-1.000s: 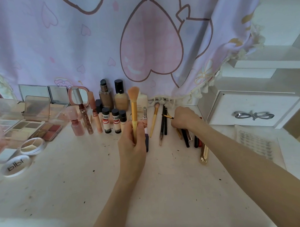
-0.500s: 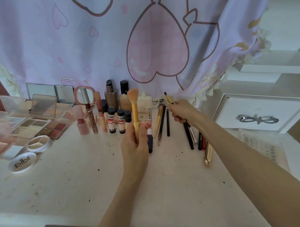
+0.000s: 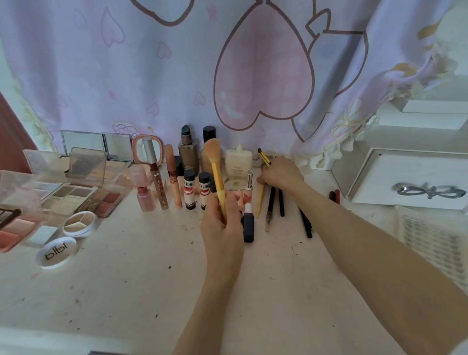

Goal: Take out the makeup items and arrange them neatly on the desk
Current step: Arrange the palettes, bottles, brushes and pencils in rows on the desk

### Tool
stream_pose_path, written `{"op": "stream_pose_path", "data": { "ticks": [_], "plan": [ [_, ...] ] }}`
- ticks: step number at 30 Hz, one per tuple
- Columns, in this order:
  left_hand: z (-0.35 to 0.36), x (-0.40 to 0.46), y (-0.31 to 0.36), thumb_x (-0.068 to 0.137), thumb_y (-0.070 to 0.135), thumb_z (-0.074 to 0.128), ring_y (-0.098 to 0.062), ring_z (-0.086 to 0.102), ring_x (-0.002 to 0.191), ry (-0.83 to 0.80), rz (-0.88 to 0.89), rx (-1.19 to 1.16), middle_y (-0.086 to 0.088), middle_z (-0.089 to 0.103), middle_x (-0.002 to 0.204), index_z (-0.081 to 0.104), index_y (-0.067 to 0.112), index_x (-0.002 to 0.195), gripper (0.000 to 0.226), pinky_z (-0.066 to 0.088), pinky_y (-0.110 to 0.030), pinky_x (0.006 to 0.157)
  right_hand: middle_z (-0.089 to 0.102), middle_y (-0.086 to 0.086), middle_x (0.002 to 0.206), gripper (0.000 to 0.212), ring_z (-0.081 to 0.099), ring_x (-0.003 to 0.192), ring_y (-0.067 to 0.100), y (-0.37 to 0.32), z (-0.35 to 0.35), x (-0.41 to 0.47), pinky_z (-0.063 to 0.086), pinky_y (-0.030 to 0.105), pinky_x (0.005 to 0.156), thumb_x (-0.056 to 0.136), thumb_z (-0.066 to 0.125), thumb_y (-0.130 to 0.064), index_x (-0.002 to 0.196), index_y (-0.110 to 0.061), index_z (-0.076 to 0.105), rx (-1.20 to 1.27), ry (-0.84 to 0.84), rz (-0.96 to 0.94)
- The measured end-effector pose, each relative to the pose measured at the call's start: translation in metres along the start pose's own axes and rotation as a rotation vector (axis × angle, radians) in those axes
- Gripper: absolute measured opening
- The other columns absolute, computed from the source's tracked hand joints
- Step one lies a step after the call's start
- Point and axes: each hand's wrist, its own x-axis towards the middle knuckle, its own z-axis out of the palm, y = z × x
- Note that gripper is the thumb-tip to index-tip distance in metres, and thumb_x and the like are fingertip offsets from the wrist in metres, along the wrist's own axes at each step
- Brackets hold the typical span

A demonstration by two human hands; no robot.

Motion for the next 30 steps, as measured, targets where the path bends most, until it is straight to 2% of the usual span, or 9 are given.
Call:
{"op": "stream_pose_path", "data": {
  "ticks": [3,8,11,15,19,23,25,28,30],
  "plan": [
    [0.000,0.001,-0.001,0.097,0.024,0.042,-0.018,0.031,0.054,-0.007,-0.014,-0.038,0.000,0.035,0.059,0.046,0.016,0.075,0.023,0.029,-0.032,0.050,0.051,0.003,0.066,0.015,0.051,0.060,0.019,0.000,-0.004,0.001,0.042,0.027,0.056,0.075,0.060,-0.010,0.066,-0.011,0.049,0.040,-0.050,0.023],
    [0.000,0.000,-0.002,0.097,0.024,0.042,-0.026,0.032,0.058,-0.038,-0.012,-0.018,-0.006,0.035,0.061,0.046,0.013,0.077,0.023,0.031,-0.037,0.052,0.041,0.002,0.056,0.023,0.038,0.041,0.012,0.002,-0.023,-0.011,0.031,0.019,0.038,0.075,0.057,-0.005,0.061,-0.014,0.042,0.234,-0.083,0.026],
    [0.001,0.000,-0.001,0.096,0.023,0.042,-0.016,0.036,0.052,-0.086,0.014,-0.022,-0.001,0.039,0.058,0.044,0.019,0.074,0.022,0.034,-0.028,0.046,0.037,0.001,0.052,0.025,0.029,0.025,0.005,0.007,-0.043,-0.030,0.023,0.012,0.030,0.081,0.058,-0.010,0.061,-0.013,0.043,0.352,-0.122,0.003],
    [0.003,-0.002,0.000,0.095,0.020,0.044,-0.005,0.041,0.046,-0.167,0.031,-0.059,0.004,0.046,0.057,0.052,0.018,0.083,0.015,0.039,-0.015,0.042,0.033,-0.005,0.046,0.022,0.025,0.030,0.004,0.018,-0.065,-0.069,0.021,0.015,0.033,0.085,0.061,-0.014,0.069,-0.013,0.047,0.564,-0.132,-0.098],
    [0.003,-0.005,-0.002,0.097,0.017,0.042,-0.007,0.043,0.050,-0.316,-0.011,-0.168,0.003,0.057,0.067,0.058,0.009,0.095,0.018,0.035,-0.017,0.045,0.033,-0.013,0.040,0.011,0.026,0.035,0.004,0.025,-0.061,-0.106,0.023,0.015,0.034,0.085,0.065,-0.018,0.080,-0.009,0.060,0.758,-0.147,-0.182],
    [-0.002,-0.009,-0.002,0.098,0.024,0.037,-0.010,0.043,0.054,-0.437,-0.088,-0.183,-0.002,0.068,0.078,0.059,0.011,0.104,0.025,0.035,-0.021,0.050,0.037,-0.015,0.040,0.013,0.032,0.037,0.003,0.023,-0.043,-0.124,0.029,0.013,0.038,0.085,0.064,-0.019,0.082,-0.007,0.065,0.688,-0.087,-0.259],
    [-0.002,-0.012,-0.002,0.099,0.022,0.037,-0.007,0.042,0.053,-0.453,-0.076,-0.124,-0.003,0.063,0.074,0.060,0.013,0.101,0.024,0.036,-0.018,0.048,0.038,-0.014,0.041,0.013,0.033,0.038,0.003,0.022,-0.040,-0.128,0.030,0.013,0.039,0.085,0.064,-0.019,0.079,-0.007,0.065,0.700,-0.070,-0.259],
    [0.000,-0.014,-0.001,0.098,0.019,0.038,-0.005,0.036,0.051,-0.469,-0.081,-0.054,-0.001,0.042,0.063,0.059,0.018,0.094,0.022,0.033,-0.015,0.047,0.037,-0.011,0.043,0.014,0.031,0.039,0.006,0.019,-0.041,-0.132,0.030,0.015,0.039,0.085,0.064,-0.019,0.075,-0.010,0.064,0.778,-0.078,-0.244],
    [0.001,-0.015,0.000,0.098,0.021,0.037,-0.005,0.035,0.051,-0.515,-0.099,-0.041,0.005,0.042,0.060,0.060,0.017,0.092,0.024,0.032,-0.015,0.048,0.038,-0.011,0.042,0.014,0.031,0.038,0.006,0.018,-0.041,-0.135,0.029,0.015,0.038,0.085,0.064,-0.020,0.074,-0.011,0.064,0.787,-0.088,-0.262]
  ]
}}
